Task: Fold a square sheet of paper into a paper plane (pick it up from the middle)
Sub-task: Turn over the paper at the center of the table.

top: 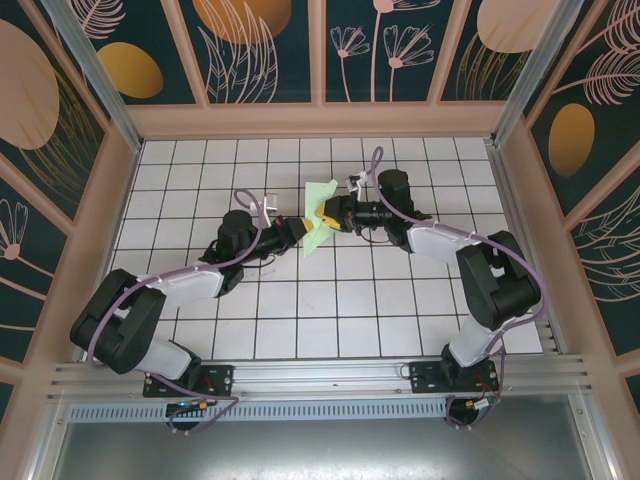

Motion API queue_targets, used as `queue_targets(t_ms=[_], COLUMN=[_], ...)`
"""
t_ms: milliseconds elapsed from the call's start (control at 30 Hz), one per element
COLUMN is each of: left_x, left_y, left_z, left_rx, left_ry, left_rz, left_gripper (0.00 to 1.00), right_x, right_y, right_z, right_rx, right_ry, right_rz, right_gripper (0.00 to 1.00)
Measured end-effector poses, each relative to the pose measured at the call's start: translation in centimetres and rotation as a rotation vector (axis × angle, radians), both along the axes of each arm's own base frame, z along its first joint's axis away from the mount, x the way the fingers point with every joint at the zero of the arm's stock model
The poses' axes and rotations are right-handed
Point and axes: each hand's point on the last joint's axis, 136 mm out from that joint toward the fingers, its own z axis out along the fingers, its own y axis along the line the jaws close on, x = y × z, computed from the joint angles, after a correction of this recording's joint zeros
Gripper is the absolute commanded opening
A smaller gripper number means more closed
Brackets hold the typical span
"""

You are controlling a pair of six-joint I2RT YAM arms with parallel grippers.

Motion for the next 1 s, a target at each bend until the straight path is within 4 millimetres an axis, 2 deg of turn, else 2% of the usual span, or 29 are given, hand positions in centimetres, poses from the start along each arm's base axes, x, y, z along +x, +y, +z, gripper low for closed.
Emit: queue_targets(t_ms=[67,200,333,567,633,733,800,867,933,1000], left_x=[0.1,1.0,2.9,3.9,3.8,3.8,3.7,3.5,3.1,3.1], left_y=[0.3,1.6,4.7,11.3,12.2,12.2,11.7,10.8,9.3,7.9], left_z=[-0.4,-1.3,-2.5,-5.5,-6.7,-8.7,-10.1,-11.6,-12.7,-12.9], left_rx=[0.052,0.218,0.477,0.950,1.088,1.243,1.304,1.324,1.284,1.210], left_ry=[-0.004,-0.013,-0.009,0.074,0.098,0.118,0.127,0.134,0.136,0.128], left_rz=[0.010,0.069,0.199,0.399,0.422,0.413,0.387,0.336,0.265,0.224], left_gripper=[0.04,0.02,0.00,0.00,0.00,0.02,0.11,0.25,0.39,0.52], right_x=[0.6,1.7,2.3,3.2,3.3,3.5,3.6,3.7,3.7,3.7], right_y=[-1.0,-3.2,-5.2,-7.6,-8.1,-8.5,-8.7,-8.9,-8.9,-9.0], right_z=[-0.7,-1.3,-1.6,-3.1,-3.5,-3.9,-4.1,-4.1,-4.2,-4.4], right_rx=[-0.045,-0.153,-0.277,-0.429,-0.457,-0.483,-0.495,-0.501,-0.504,-0.504], right_ry=[-0.003,-0.041,-0.101,-0.125,-0.121,-0.117,-0.114,-0.113,-0.109,-0.100], right_rz=[-0.036,-0.128,-0.224,-0.333,-0.351,-0.371,-0.380,-0.389,-0.394,-0.397], right_gripper=[0.45,0.57,0.65,0.68,0.68,0.68,0.68,0.68,0.68,0.67])
